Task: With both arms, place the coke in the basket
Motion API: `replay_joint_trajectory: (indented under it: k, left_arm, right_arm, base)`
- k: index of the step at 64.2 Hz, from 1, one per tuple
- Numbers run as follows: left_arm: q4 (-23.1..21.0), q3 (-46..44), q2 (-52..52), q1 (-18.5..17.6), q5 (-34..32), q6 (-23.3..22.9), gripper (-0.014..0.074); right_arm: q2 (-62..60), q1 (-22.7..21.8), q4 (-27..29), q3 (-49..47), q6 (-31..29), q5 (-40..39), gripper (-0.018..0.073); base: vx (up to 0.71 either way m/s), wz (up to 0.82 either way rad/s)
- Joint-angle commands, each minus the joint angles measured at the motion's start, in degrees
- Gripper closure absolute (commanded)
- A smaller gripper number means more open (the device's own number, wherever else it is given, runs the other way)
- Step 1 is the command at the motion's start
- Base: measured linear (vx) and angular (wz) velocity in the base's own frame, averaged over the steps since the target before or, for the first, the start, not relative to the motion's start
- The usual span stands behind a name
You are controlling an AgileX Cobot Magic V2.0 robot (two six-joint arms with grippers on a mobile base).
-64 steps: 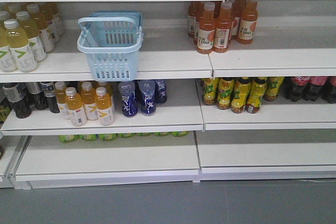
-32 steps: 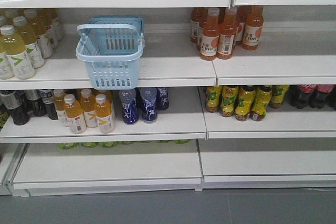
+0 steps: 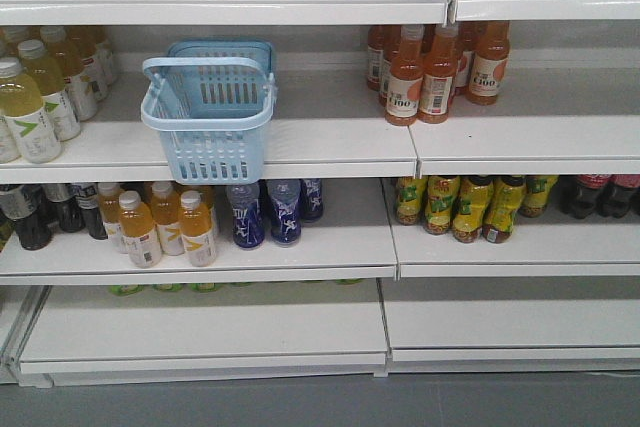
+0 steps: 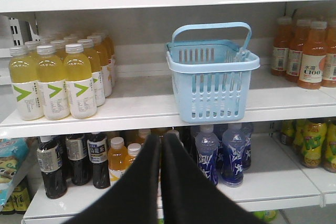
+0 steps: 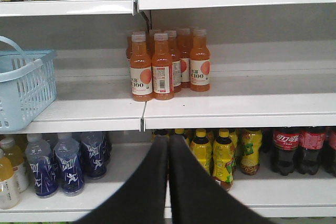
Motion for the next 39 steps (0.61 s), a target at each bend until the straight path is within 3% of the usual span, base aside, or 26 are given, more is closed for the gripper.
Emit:
replay_joint_trajectory:
  k: [1,39]
  left_arm:
    - [-0.5,0.8,-1.0,-0.2,-4.3,0.1,0.0603]
    - [-0.5,0.8,-1.0,-0.2,-4.3,0.1,0.0603]
  right_arm:
    - [-0.8,-0.1,-0.6,0.9,-0.2,-4.0,0.0568]
    - [-0.8,-0.1,-0.6,0.9,-0.2,-4.0,0.0568]
  base:
    - [0.06,0.0]
    - [0.05,0.0]
